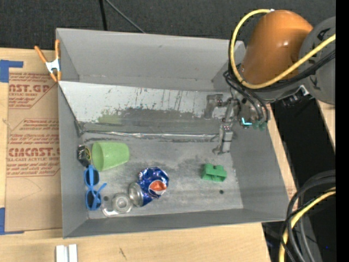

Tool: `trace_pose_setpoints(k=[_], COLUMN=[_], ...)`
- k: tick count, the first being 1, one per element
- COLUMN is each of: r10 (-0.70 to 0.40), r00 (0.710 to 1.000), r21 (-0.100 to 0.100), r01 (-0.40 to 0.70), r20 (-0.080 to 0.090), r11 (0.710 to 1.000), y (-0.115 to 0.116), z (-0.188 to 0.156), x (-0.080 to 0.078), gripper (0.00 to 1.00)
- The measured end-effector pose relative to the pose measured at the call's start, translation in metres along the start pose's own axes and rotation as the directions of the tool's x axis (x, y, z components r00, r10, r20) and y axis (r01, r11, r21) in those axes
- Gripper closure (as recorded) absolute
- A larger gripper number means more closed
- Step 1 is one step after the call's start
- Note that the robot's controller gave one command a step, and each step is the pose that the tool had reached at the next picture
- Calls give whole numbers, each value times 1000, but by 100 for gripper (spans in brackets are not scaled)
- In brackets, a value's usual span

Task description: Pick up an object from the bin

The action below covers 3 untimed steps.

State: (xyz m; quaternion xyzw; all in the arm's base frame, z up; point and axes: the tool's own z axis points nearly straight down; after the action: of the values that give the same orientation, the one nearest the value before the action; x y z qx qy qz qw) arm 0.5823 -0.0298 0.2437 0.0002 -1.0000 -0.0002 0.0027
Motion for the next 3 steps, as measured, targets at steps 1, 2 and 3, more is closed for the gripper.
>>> trace_pose_setpoints(k=[1,2,3], r10=[44,155,253], r00=[999,988,968], r21=[-1,-1,-2], r01=[-44,-155,-253], r20=[2,5,4], r11=[999,988,968], y=[-67,-62,-56], z=[178,144,140], x=[76,95,102], gripper=[0,0,0])
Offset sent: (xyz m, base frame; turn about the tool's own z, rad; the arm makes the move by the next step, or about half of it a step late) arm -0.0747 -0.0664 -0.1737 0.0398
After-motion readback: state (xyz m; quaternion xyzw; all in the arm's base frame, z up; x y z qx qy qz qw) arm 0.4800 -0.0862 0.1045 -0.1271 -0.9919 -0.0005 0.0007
